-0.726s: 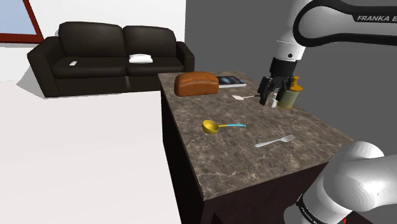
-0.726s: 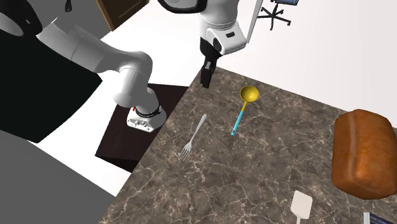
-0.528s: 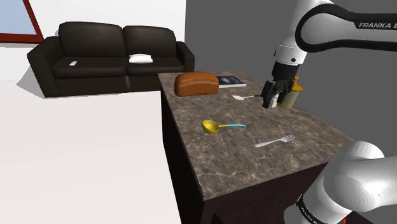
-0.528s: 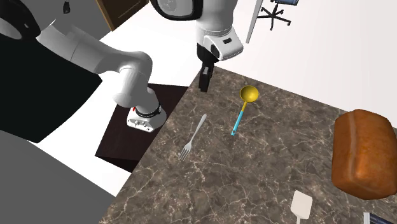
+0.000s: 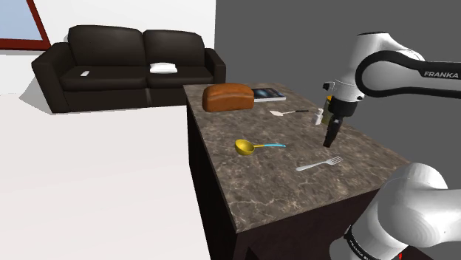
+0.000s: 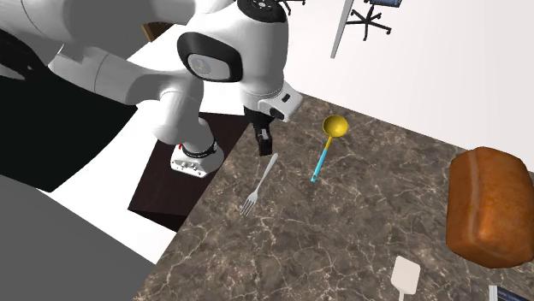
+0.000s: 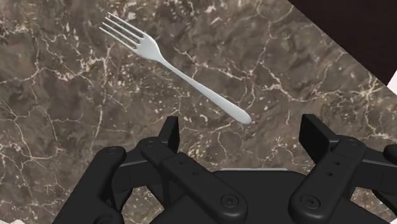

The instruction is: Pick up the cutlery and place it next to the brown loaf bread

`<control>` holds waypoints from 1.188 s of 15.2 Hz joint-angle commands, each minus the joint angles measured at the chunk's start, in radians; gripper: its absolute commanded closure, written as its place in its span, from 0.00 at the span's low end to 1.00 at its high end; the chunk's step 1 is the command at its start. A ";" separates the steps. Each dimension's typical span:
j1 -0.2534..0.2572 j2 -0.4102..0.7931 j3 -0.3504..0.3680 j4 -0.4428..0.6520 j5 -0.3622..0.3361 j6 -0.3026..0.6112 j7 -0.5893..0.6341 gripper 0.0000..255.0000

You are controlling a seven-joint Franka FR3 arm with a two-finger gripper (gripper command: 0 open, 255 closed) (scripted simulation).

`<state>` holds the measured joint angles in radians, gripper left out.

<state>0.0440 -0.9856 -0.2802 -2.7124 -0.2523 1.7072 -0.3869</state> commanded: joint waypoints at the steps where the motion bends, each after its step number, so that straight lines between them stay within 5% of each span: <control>1: 0.002 -0.025 -0.067 -0.049 -0.070 0.035 -0.133 0.00; 10: 0.024 0.055 -0.434 -0.133 -0.406 0.265 -0.689 0.00; 18: 0.028 0.143 -0.531 -0.181 -0.488 0.406 -0.705 0.00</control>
<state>0.0714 -0.8567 -0.7981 -2.8844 -0.7279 2.0896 -1.0942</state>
